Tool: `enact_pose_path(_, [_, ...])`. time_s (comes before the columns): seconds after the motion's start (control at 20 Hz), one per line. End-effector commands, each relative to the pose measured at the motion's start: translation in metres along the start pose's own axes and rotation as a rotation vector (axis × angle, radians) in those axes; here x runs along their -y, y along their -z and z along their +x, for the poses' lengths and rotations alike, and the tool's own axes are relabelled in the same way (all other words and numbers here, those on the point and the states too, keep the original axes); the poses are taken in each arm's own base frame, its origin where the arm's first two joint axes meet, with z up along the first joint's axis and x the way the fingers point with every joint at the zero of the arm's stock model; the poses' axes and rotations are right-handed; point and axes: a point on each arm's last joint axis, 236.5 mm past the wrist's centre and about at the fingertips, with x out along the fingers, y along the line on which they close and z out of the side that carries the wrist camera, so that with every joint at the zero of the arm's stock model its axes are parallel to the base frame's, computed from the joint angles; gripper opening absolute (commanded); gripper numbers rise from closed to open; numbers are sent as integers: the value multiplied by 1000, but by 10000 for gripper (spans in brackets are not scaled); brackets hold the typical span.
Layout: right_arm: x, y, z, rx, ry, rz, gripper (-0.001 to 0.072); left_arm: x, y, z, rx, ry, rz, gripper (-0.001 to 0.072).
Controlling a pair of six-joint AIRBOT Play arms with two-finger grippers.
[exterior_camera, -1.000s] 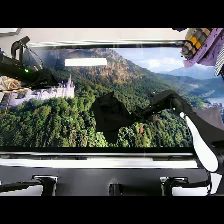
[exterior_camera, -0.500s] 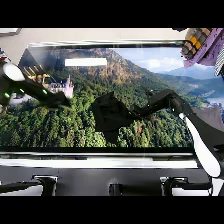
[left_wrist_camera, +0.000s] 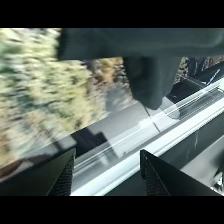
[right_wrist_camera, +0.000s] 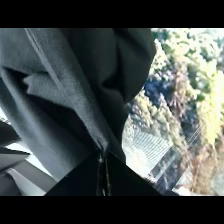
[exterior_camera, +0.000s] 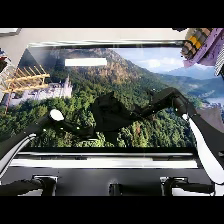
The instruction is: Fold the clothes and pants, and hang the long-sleeved shirts on hangers.
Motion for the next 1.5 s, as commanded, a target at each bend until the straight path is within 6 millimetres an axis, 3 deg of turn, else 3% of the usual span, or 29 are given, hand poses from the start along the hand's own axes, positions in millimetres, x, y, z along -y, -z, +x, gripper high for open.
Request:
enact_pose_path(0.0, [-3, 9, -3, -28, -2, 11, 31, 16, -9, 27, 92, 28, -2, 470])
enact_pose_path(0.4, [-13, 17, -16, -23, -8, -11, 31, 37, -40, 42, 258, 54, -21, 469])
enact_pose_path(0.65, [-17, 17, -23, -1, -7, -26, 31, 27, -30, 51, 202, 31, -23, 469])
enact_pose_path(1.05, [-21, 18, -30, 20, -1, -45, 31, 25, -21, 19, 142, 68, -43, 469])
enact_pose_path(1.45, [-21, 18, -30, 20, -2, -35, 31, 13, -23, 55, 128, 41, -94, 468])
